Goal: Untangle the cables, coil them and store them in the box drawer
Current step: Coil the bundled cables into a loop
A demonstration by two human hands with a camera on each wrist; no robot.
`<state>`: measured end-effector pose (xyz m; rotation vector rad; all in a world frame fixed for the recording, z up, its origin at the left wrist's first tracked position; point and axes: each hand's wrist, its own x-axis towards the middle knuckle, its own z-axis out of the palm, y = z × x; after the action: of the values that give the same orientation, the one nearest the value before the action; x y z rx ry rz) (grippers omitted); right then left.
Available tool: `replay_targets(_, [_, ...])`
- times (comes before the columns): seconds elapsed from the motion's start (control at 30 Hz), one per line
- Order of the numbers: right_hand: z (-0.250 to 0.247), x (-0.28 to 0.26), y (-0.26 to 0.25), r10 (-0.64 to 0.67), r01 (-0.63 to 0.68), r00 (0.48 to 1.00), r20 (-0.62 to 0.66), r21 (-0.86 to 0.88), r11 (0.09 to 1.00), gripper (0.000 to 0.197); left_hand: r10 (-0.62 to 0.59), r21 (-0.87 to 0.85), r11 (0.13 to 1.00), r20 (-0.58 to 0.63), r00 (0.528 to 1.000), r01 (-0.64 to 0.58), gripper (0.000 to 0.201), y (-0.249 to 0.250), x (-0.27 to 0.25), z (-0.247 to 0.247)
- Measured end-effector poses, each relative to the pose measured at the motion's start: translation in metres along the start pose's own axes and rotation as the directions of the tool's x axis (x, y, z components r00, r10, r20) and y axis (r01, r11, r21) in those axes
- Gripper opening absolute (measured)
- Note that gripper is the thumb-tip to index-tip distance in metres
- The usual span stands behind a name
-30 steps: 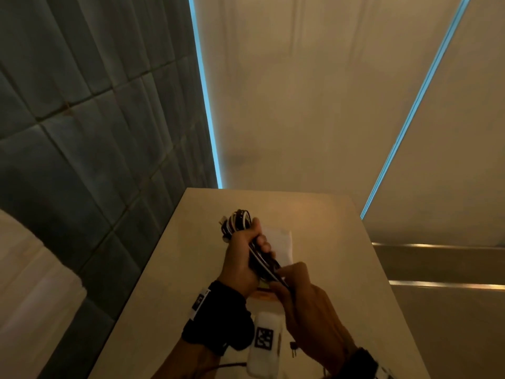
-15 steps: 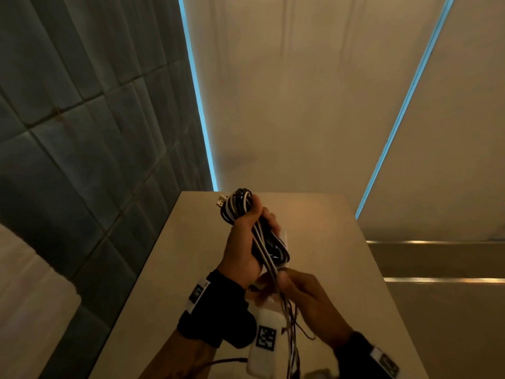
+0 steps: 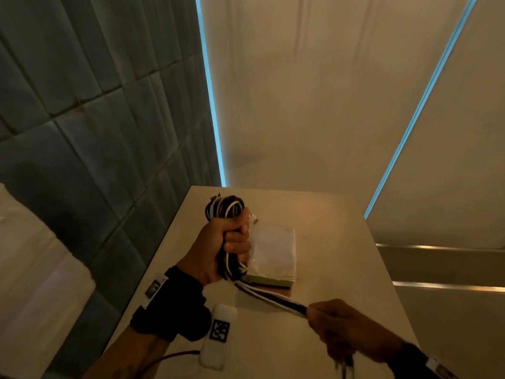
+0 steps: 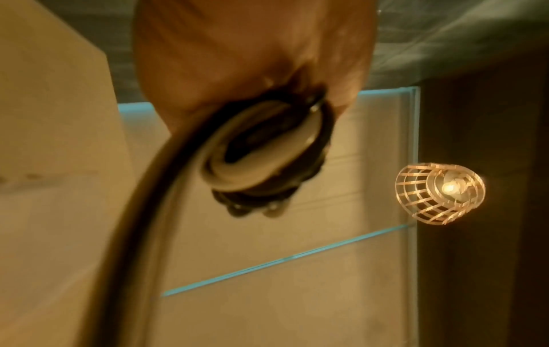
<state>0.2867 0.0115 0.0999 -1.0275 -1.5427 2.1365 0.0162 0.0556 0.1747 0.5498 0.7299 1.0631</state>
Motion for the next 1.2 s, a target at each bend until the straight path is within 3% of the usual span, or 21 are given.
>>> replay_targets(0.1, [-0.022, -0.016, -0.026, -0.036, 0.041, 0.999, 0.031, -0.202, 0.978, 0.028, -0.043, 0.121, 0.992, 0.057, 0.997, 0.035, 0.021, -0.014, -0.003, -0.01])
replay_targets(0.23, [-0.03, -0.021, -0.076, -0.149, 0.085, 0.983, -0.104, -0.461, 0.883, 0.017, -0.113, 0.353, 0.933, 0.106, 0.988, 0.069, 0.025, -0.038, -0.007, -0.008])
replay_targets(0.3, [-0.027, -0.014, -0.1, -0.236, 0.111, 0.958, -0.165, -0.545, 0.831, 0.017, -0.183, 0.42, 0.903, 0.197, 0.963, 0.085, 0.028, -0.047, -0.01, 0.0])
replay_targets(0.4, [-0.021, -0.001, -0.125, -0.311, 0.127, 0.937, -0.16, -0.673, 0.729, 0.019, -0.231, 0.486, 0.872, 0.3, 0.925, 0.06, 0.025, -0.053, -0.013, 0.013])
replay_targets(0.47, [-0.019, 0.003, -0.133, -0.29, 0.1, 0.941, -0.173, -0.678, 0.729, 0.02, -0.194, 0.524, 0.852, 0.297, 0.935, 0.01, 0.031, -0.053, -0.013, 0.017])
replay_targets(0.57, [-0.017, 0.007, -0.135, -0.215, 0.025, 0.952, -0.218, -0.644, 0.765, 0.024, -0.034, 0.625, 0.774, 0.2, 0.979, -0.101, 0.011, -0.053, -0.009, 0.02])
replay_targets(0.67, [-0.014, 0.011, -0.138, -0.173, -0.012, 0.956, -0.236, -0.623, 0.782, 0.025, 0.075, 0.675, 0.712, 0.2, 0.977, -0.193, 0.02, -0.052, -0.004, 0.02])
replay_targets(0.77, [-0.013, 0.014, -0.14, -0.184, -0.017, 0.951, -0.246, -0.64, 0.768, 0.026, 0.042, 0.61, 0.771, 0.238, 0.97, -0.183, 0.023, -0.054, -0.006, 0.02])
replay_targets(0.87, [-0.015, 0.017, -0.137, -0.206, -0.004, 0.944, -0.259, -0.629, 0.777, 0.029, -0.094, 0.404, 0.914, 0.251, 0.963, -0.016, 0.005, -0.064, -0.007, 0.023])
replay_targets(1.03, [-0.02, 0.011, -0.114, -0.164, 0.026, 0.967, -0.197, -0.559, 0.829, 0.029, -0.255, 0.372, 0.909, 0.135, 0.957, 0.189, 0.02, -0.071, -0.008, 0.028])
replay_targets(1.2, [-0.02, -0.003, -0.081, -0.21, 0.148, 0.972, -0.109, -0.411, 0.899, 0.025, -0.141, 0.206, 0.971, 0.086, 0.986, 0.12, 0.022, -0.064, -0.009, 0.02])
